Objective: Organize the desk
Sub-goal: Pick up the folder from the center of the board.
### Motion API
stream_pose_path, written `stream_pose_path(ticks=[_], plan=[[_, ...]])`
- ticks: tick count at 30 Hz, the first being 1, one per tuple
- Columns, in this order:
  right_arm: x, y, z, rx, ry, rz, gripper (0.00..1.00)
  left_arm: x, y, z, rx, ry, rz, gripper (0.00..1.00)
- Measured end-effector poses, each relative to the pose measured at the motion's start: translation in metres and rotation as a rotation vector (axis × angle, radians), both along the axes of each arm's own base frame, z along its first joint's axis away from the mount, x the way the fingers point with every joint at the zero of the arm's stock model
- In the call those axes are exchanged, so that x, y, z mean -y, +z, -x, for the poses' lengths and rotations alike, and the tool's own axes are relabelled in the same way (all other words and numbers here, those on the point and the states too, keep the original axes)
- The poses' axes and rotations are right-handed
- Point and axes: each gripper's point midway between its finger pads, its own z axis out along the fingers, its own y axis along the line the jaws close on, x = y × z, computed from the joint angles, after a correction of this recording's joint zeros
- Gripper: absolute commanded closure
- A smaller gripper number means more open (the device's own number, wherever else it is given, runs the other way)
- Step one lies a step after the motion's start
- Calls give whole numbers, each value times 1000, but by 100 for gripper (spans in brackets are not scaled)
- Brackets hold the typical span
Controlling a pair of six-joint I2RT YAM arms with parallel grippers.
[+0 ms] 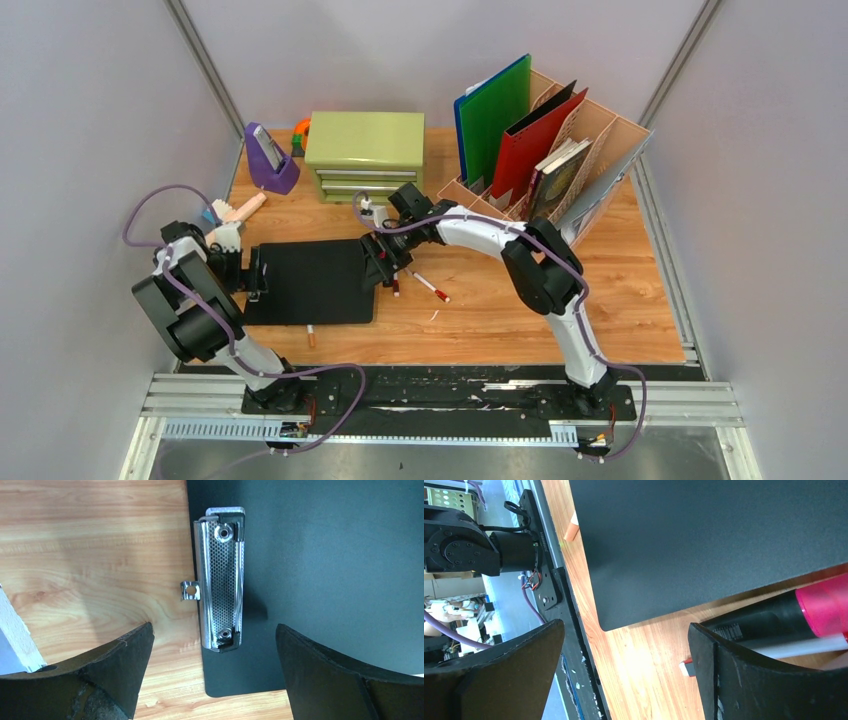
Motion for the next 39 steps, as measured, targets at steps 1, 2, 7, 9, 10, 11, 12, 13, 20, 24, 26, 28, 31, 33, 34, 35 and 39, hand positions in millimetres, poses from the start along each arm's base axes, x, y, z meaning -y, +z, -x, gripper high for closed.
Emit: stream_pose_path(ticks=[1,2,7,9,10,11,12,13,20,24,26,28,31,33,34,35,39], plan=[[-1,0,0,-5,1,-1,4,0,0,-2,2,-8,6,0],[-2,0,-1,-7,2,-3,5,-1,0,-4,4,-11,11,0],[-6,2,-3,-13,6,-14,5,-1,1,-13,31,-37,33,0],[-8,2,-3,-19,8,-17,5,0,2,-15,39,-43,39,0],[-9,1,-4,-23,8,-17,5,0,2,-15,44,-47,42,0],[-10,-1,-4,-29,9,-16,5,0,2,-15,48,-52,44,0],[-11,-3,-4,-36,9,-16,5,1,2,-16,52,-55,47,0],[-11,-5,-4,-45,9,-12,5,2,3,-16,56,-59,50,0],[-15,-15,1,-127,15,-7,6,6,3,-20,81,-84,69,0],[-19,-12,2,-168,21,-21,8,7,3,-21,98,-94,73,0],[-20,-9,3,-187,22,-29,11,8,3,-21,106,-101,72,0],[-21,-5,1,-201,22,-41,14,8,3,-21,112,-108,70,0],[-22,-1,0,-227,20,-53,20,9,3,-22,121,-114,70,0],[-21,1,-1,-251,13,-57,23,10,3,-23,125,-117,72,0],[-21,2,-2,-260,9,-58,24,10,3,-23,127,-118,72,0],[-20,2,-4,-270,3,-60,24,10,3,-23,130,-121,72,0],[-18,-2,-11,-308,-29,-59,24,11,3,-23,134,-128,71,0]])
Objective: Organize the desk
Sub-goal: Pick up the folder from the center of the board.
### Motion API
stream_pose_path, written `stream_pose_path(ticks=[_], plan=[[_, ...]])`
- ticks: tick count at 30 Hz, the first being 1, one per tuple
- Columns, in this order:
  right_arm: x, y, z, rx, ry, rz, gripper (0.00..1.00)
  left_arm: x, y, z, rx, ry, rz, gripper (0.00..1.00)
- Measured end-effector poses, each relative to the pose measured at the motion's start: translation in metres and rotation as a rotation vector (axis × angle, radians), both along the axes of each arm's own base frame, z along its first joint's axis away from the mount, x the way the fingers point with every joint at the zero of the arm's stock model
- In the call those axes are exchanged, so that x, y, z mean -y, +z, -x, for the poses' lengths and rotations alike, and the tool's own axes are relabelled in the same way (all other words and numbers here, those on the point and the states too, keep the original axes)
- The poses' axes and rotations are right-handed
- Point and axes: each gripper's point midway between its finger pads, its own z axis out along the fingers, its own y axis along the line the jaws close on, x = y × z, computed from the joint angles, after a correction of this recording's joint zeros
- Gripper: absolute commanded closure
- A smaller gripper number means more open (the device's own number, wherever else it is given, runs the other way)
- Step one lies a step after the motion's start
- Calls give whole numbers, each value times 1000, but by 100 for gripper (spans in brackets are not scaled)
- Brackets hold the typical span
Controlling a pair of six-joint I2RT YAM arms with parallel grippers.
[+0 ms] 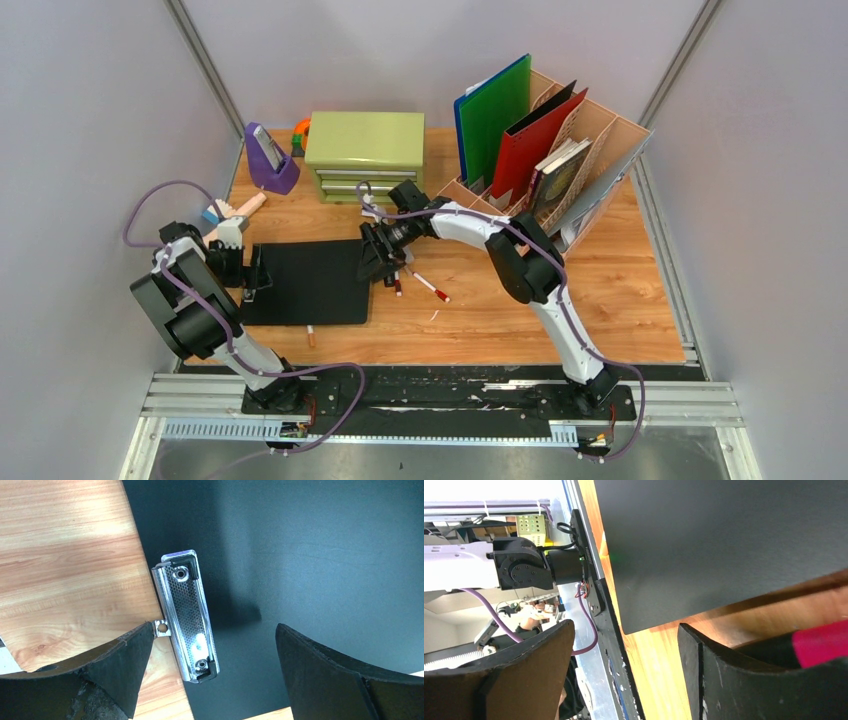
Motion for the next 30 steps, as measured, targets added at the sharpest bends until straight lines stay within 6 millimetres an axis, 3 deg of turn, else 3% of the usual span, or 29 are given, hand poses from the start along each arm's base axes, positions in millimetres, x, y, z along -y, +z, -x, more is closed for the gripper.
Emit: stream_pose_path(ticks=[7,22,27,30], plan=[[3,-14,-7,-62,-39,25,22,2,0,-1,13,-15,7,0],[-9,-11,-13,-137,-27,-22,25,3,1,-1,17,-19,12,0],[-14,-9,-16,-156,-26,-45,34,4,1,-1,19,-21,13,0],[-17,-9,-17,-164,-24,-60,49,4,1,-2,20,-21,14,0]])
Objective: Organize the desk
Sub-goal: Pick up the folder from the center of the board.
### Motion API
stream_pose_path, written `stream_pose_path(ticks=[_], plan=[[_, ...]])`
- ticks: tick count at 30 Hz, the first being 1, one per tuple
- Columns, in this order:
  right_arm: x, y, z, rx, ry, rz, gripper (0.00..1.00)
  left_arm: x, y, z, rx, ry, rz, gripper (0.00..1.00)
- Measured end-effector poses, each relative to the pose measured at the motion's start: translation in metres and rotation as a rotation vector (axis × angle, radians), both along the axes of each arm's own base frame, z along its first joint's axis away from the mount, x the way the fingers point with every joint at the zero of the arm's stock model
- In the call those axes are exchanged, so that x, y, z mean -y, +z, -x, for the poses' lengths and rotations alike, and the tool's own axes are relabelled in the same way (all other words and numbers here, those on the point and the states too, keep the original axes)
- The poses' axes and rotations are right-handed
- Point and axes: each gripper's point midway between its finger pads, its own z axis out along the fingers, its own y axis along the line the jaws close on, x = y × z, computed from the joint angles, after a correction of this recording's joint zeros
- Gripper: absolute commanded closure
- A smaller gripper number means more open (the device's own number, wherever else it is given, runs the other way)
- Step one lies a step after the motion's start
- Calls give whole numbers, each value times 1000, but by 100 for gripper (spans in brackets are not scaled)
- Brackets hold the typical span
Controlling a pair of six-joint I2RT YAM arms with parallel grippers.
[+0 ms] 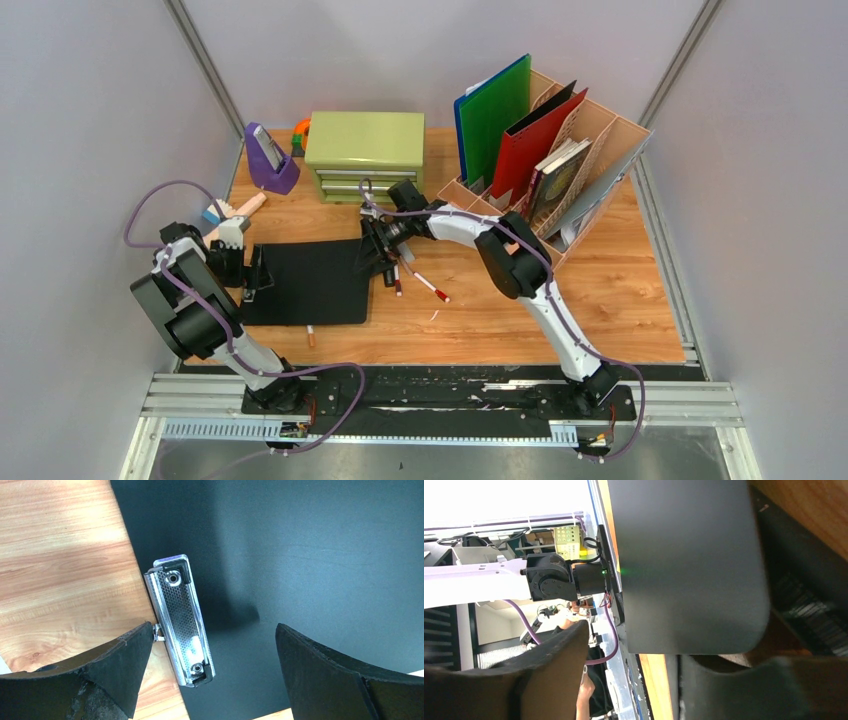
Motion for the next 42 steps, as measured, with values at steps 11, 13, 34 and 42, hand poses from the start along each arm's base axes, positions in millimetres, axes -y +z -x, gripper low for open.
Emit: stream_pose_path(ticks=[11,13,34,42], plan=[[-4,6,-2,-21,-3,-24,91,1,1,0,3,-2,5,0],[-2,5,-1,-26,-6,-23,100,2,1,2,-1,-2,8,0],[15,104,8,37,-22,-183,100,13,181,-15,261,-45,-60,0],[38,139,-2,64,-53,-248,100,26,210,-15,315,-29,-16,0]])
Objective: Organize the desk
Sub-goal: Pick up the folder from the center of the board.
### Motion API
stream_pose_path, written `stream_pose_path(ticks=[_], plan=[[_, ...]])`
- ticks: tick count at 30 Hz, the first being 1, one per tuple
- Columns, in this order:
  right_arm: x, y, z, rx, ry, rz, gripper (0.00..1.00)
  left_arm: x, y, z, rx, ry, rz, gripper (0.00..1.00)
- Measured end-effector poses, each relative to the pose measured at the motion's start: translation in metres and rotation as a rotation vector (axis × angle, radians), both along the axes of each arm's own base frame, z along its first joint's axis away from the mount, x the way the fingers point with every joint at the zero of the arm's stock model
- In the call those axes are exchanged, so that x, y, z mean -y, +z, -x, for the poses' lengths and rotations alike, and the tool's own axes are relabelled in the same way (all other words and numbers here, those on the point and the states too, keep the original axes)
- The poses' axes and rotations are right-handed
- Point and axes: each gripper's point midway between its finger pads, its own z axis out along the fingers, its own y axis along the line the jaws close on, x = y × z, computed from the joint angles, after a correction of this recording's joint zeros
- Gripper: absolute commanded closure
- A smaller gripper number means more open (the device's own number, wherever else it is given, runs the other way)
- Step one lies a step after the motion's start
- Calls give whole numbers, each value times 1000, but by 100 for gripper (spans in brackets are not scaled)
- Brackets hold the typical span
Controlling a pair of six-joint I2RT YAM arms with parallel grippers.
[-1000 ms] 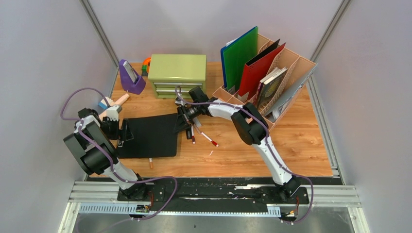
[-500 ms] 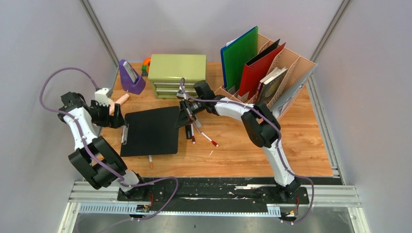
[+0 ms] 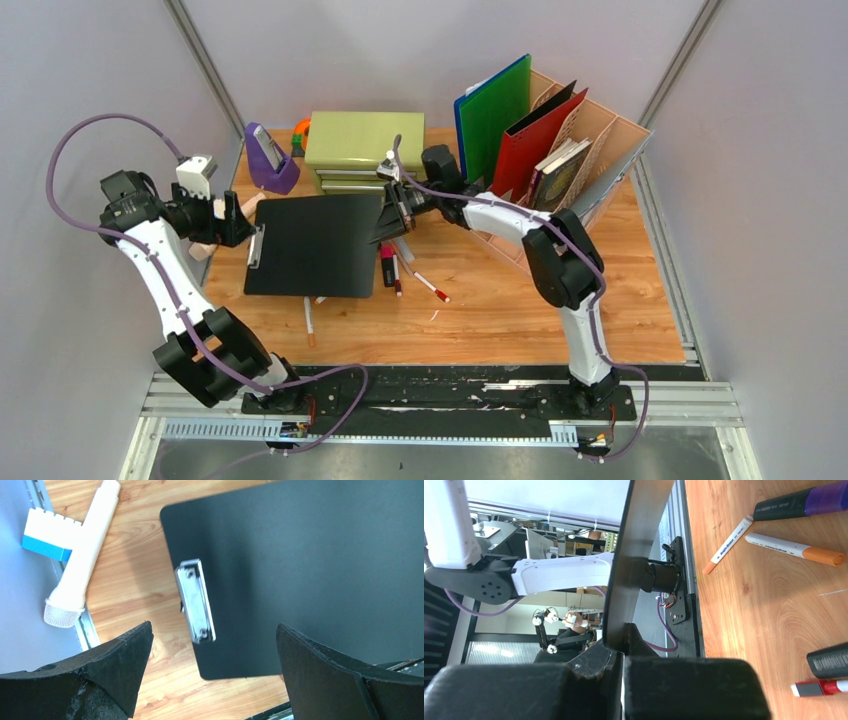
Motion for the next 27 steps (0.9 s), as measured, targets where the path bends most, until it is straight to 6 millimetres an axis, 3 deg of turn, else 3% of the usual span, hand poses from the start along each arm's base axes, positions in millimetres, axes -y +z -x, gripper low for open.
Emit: stream_pose_path(ticks=[7,16,20,27], plan=[[39,40,-14,78,-79,-52,100,16,10,-3,26,-3,108,0],[109,107,-34,297,-225,-140,100,55,48,-9,131,-124,345,0],[131,118,-38,350,-252,-156,100,72,57,-16,148,-195,432,0],[142,111,-27,356,-211,-159,100,113,78,-34,202,-323,500,0]])
